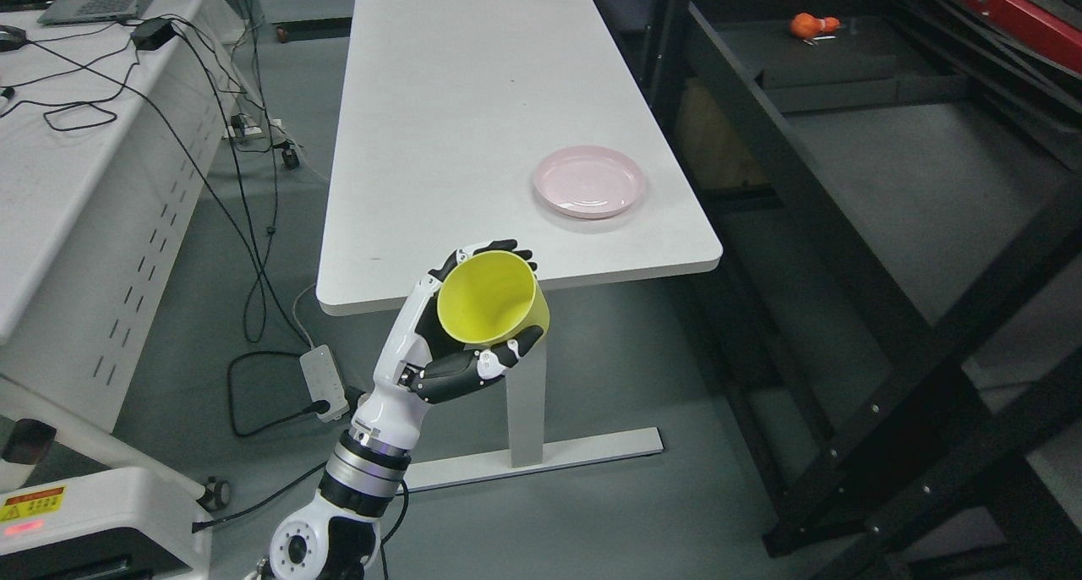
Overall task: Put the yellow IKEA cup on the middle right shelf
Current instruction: 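Carry the cup toward the shelving unit, raising it above a shelf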
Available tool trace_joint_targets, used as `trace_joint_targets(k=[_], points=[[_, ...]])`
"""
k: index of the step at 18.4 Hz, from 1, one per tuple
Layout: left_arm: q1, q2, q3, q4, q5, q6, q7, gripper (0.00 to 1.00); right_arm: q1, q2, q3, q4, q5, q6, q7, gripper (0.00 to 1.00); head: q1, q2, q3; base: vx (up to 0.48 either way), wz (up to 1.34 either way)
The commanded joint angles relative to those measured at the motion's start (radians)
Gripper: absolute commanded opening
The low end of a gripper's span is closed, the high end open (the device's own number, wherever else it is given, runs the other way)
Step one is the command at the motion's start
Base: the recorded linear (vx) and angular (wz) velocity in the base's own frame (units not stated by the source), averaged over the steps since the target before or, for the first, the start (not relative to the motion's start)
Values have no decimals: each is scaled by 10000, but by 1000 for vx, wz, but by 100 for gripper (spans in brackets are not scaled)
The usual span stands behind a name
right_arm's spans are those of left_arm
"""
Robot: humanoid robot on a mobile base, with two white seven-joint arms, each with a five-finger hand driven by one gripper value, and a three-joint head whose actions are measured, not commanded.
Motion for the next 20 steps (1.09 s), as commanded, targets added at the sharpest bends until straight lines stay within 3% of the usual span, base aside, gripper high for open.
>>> trace_joint_targets(k=[1, 12, 20], points=[[58, 175, -264, -270, 0, -8, 32, 1, 137, -175, 168, 0, -245, 8, -8, 99, 0, 0, 0, -334, -573], [43, 175, -371, -269, 0, -84, 153, 1, 137, -175, 168, 0, -245, 8, -8, 99, 0, 0, 0, -235, -993], [-477, 175, -2133, -285, 16, -912, 247, 1, 137, -175, 168, 0, -245, 8, -8, 99, 0, -2, 0, -29, -1089]])
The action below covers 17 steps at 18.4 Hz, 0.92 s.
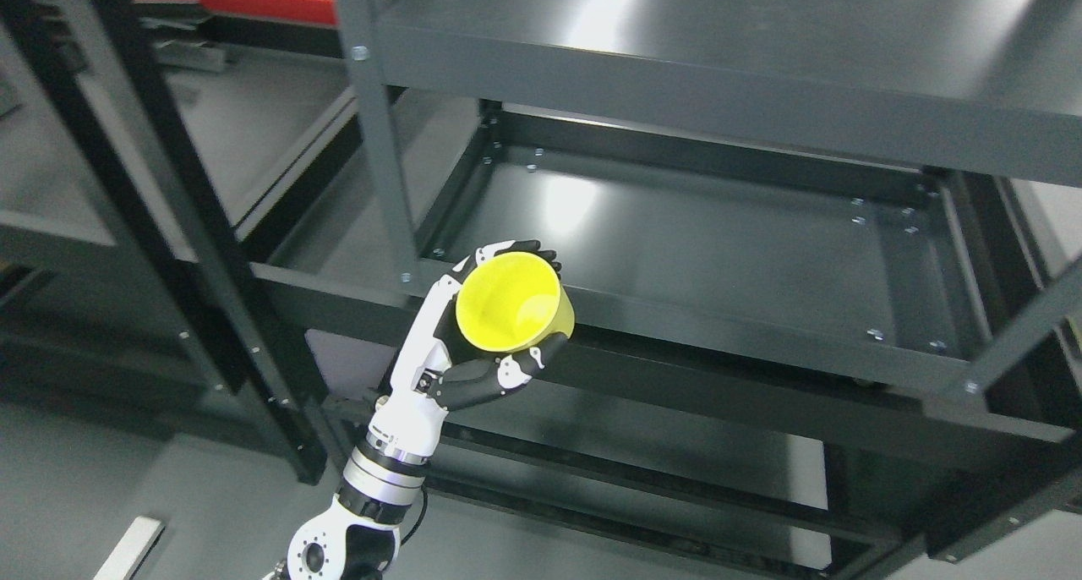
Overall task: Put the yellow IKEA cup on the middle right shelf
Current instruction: 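Carry the cup toward the shelving unit, raising it above a shelf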
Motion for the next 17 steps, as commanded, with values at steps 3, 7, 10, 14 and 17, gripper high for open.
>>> trace_joint_targets(k=[3, 7, 10, 14, 17], points=[[-1022, 175, -1686, -178, 7, -607, 17, 1, 134, -174, 169, 0, -245, 8, -8, 99, 0, -1, 0, 33, -738], [-2892, 175, -2023, -178, 22, -977, 1, 1, 134, -174, 169, 0, -245, 8, -8, 99, 0, -1, 0, 79, -401], [-4089, 175, -2560, -178, 160, -992, 77, 0, 134, -174, 169, 0, -245, 8, -8, 99, 0, -2, 0, 112, -194], [-5746, 175, -2546, -178, 206, -992, 1730, 0, 134, -174, 184, 0, -245, 8, -8, 99, 0, -3, 0, 113, -116], [-6637, 175, -2454, -178, 252, -474, 3157, 0, 134, -174, 169, 0, -245, 8, -8, 99, 0, -3, 0, 96, -11]])
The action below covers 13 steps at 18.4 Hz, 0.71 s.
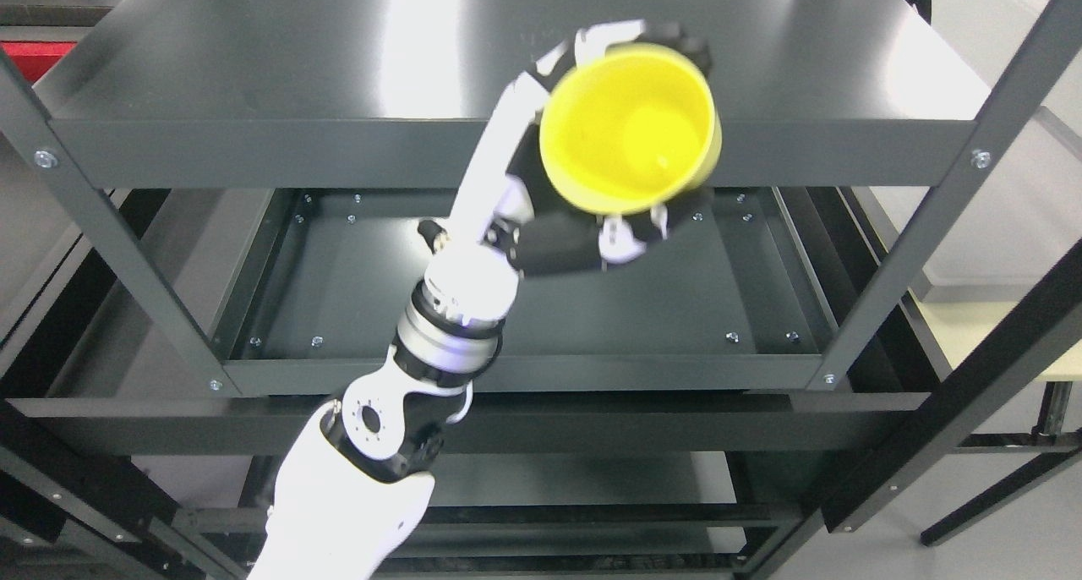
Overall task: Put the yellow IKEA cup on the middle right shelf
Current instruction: 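Reach the cup onto the upper shelf surface and set it down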
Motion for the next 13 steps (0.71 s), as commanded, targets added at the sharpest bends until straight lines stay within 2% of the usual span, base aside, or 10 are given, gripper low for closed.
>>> trace_joint_targets(k=[1, 5, 10, 13], points=[[-2053, 174, -409, -31, 144, 1256, 1908, 0, 140, -175, 169, 0, -245, 8, -8, 99, 0, 0, 0, 78, 38], [-2636, 174, 418, 137, 1062, 4768, 4304, 0, 140, -175, 169, 0, -245, 8, -8, 99, 0, 0, 0, 54, 67], [-4366, 174, 1875, 1468, 1586, 8296, 5486, 0, 140, -175, 169, 0, -245, 8, -8, 99, 0, 0, 0, -1, -13], [-5335, 174, 2214, 2252, 2198, 9635, 6146, 0, 140, -175, 169, 0, -245, 8, -8, 99, 0, 0, 0, 0, 0]])
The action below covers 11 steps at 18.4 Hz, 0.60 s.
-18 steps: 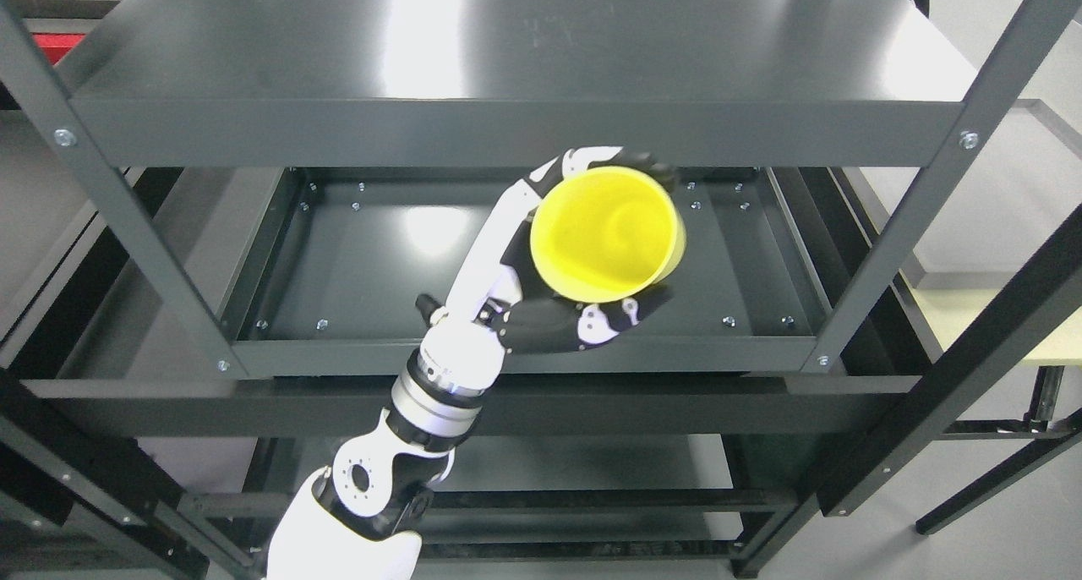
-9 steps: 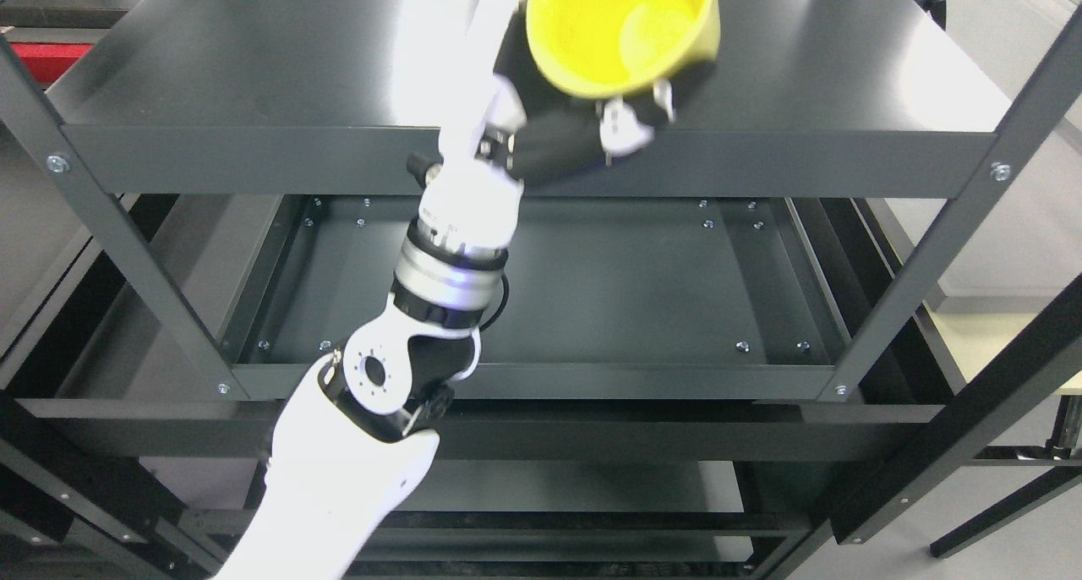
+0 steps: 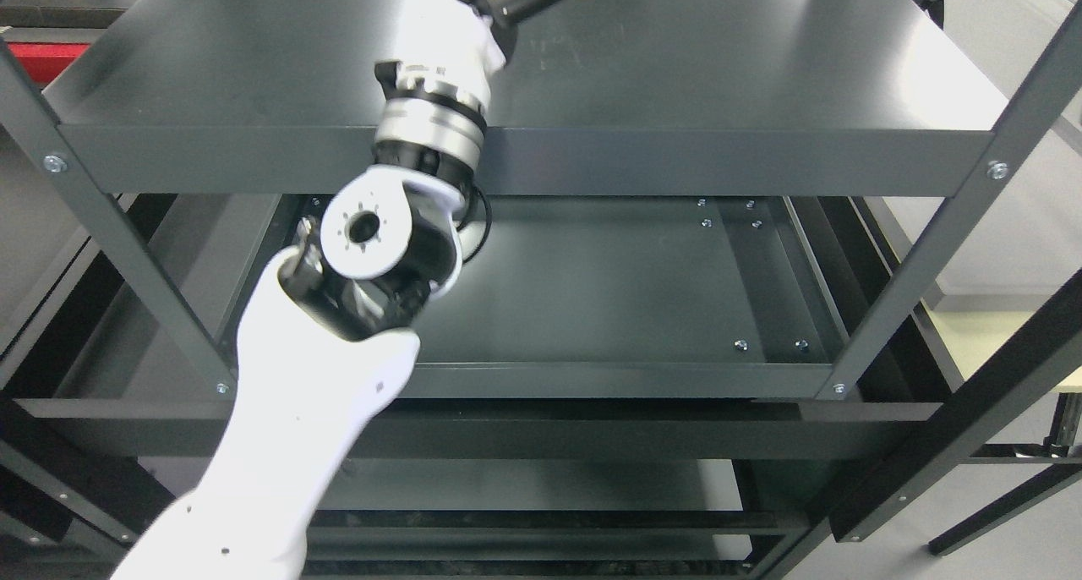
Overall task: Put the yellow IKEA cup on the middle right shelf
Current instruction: 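Reach the cup onto the upper shelf surface and set it down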
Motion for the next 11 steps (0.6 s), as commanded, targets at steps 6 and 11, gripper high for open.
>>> trace_joint_targets(k=[6, 11], points=[[-2078, 175, 1474, 2296, 2141, 3116, 1033, 0, 137, -175, 169, 0, -245, 8, -9, 99, 0, 0, 0, 0, 0], [-1925, 175, 1199, 2327, 3555, 3117, 1002, 1, 137, -175, 169, 0, -245, 8, -9, 99, 0, -1, 0, 0, 0]])
